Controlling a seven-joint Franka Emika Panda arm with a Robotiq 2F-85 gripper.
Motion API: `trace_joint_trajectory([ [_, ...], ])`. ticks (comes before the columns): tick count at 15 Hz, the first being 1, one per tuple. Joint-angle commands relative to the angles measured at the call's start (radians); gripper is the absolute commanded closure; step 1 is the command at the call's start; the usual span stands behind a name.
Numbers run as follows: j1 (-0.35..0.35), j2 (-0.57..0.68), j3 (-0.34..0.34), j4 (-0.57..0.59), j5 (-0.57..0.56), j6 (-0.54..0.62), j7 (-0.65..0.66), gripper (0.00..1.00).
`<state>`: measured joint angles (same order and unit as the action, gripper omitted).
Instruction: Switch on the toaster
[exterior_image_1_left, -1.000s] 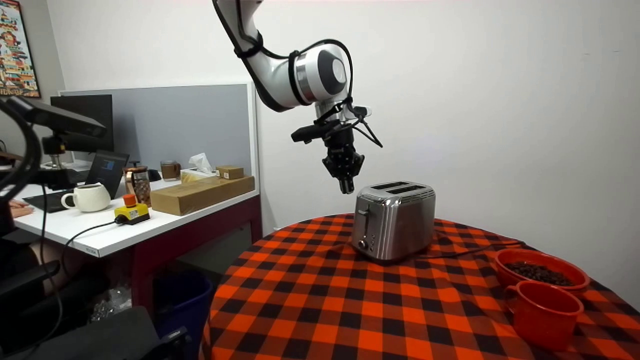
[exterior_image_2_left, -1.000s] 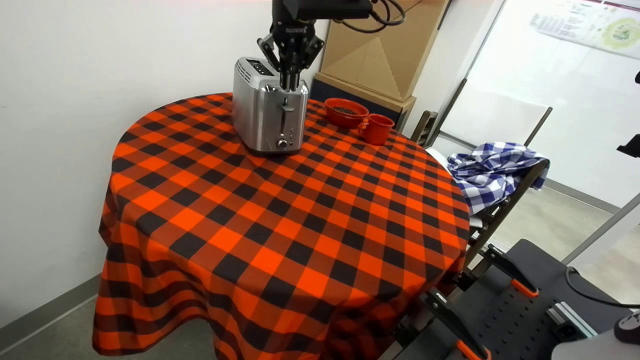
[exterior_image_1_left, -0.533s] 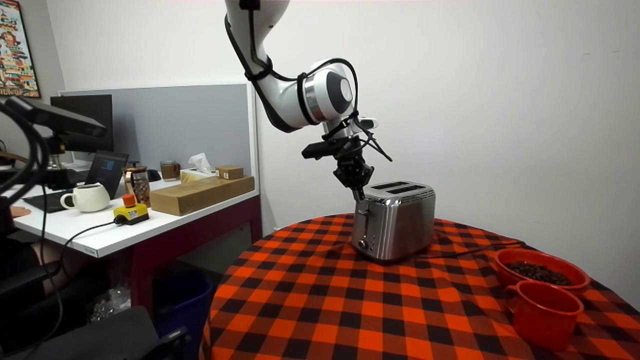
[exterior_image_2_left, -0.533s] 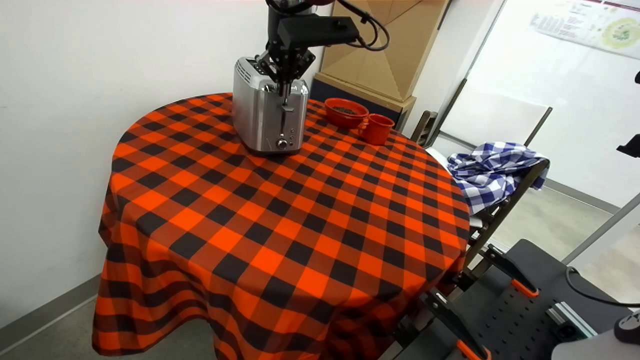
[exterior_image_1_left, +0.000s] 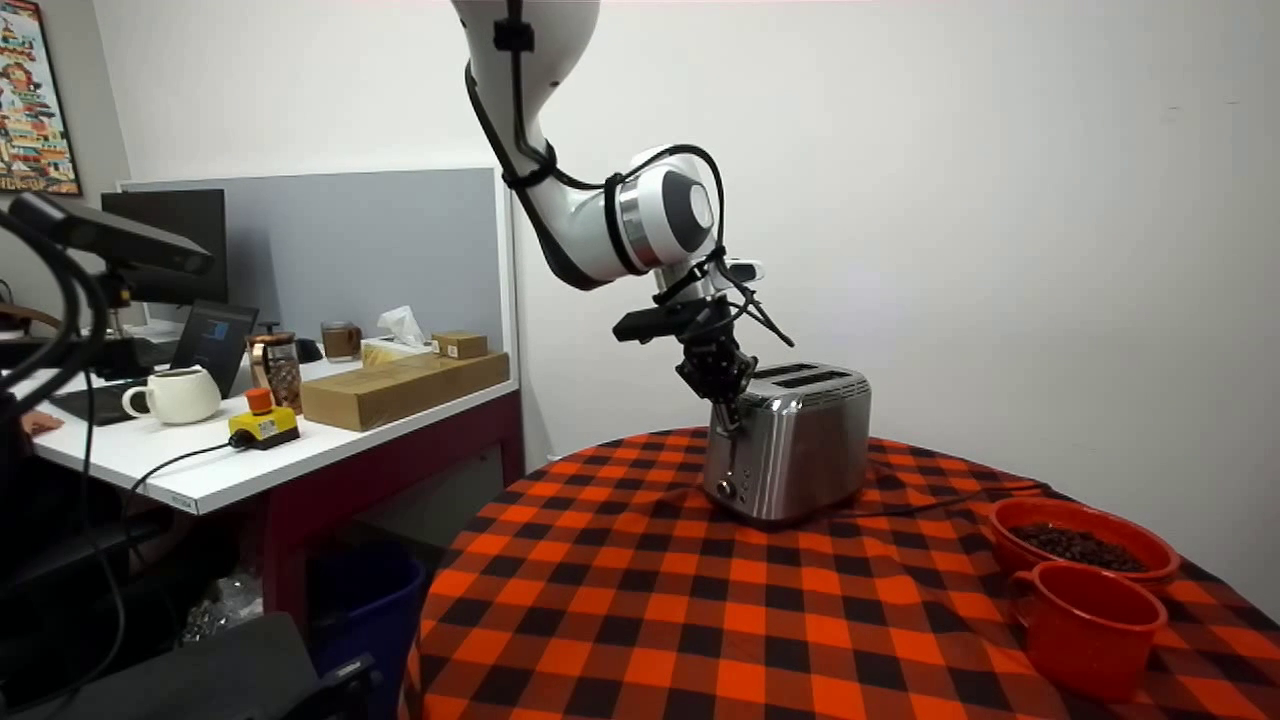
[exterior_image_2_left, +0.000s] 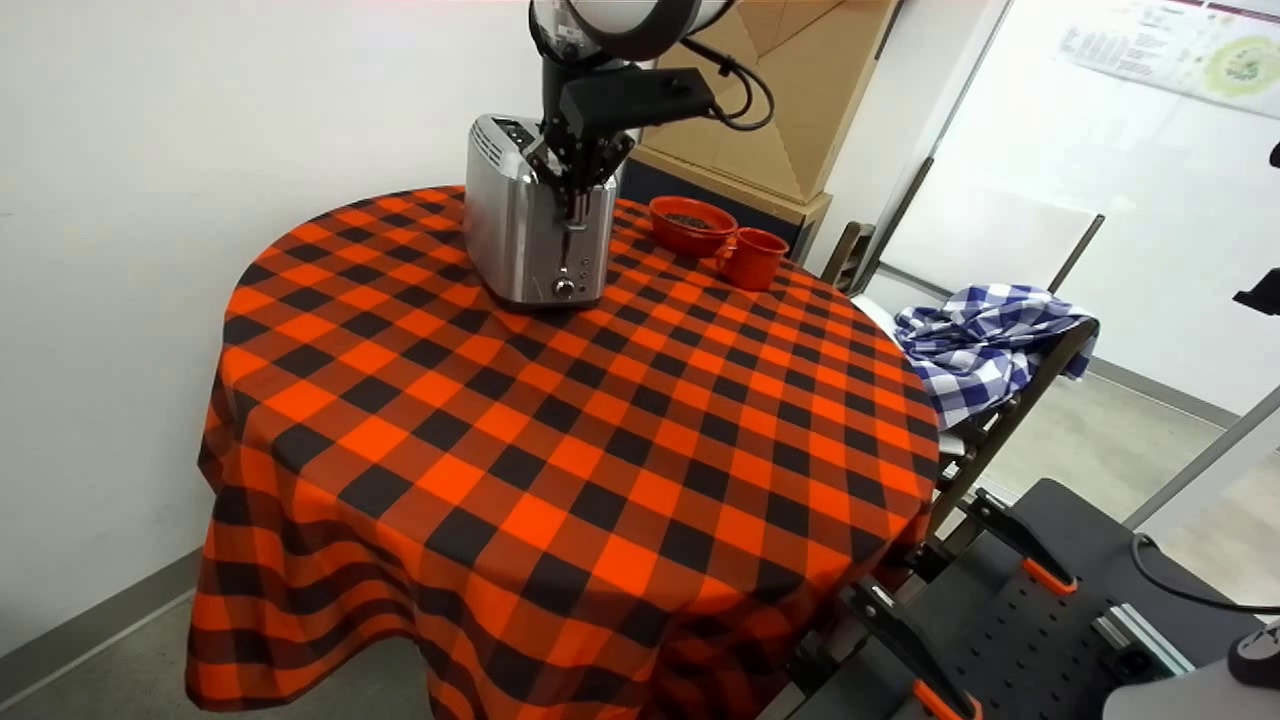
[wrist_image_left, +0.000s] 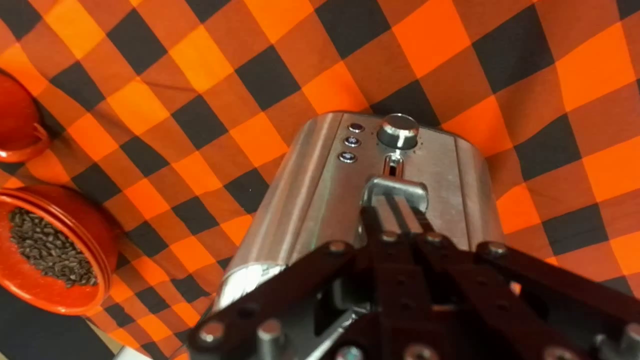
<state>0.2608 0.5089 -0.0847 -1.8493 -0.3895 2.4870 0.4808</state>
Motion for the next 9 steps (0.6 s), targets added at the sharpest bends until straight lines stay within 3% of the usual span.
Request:
trace_joint_trajectory([
  [1,0.030,0.060,-0.030,0.044,-0.021,0.023,0.044,1.00],
  [9,0.033,0.160,-0.042,0.074,-0.002,0.031,0.029,1.00],
])
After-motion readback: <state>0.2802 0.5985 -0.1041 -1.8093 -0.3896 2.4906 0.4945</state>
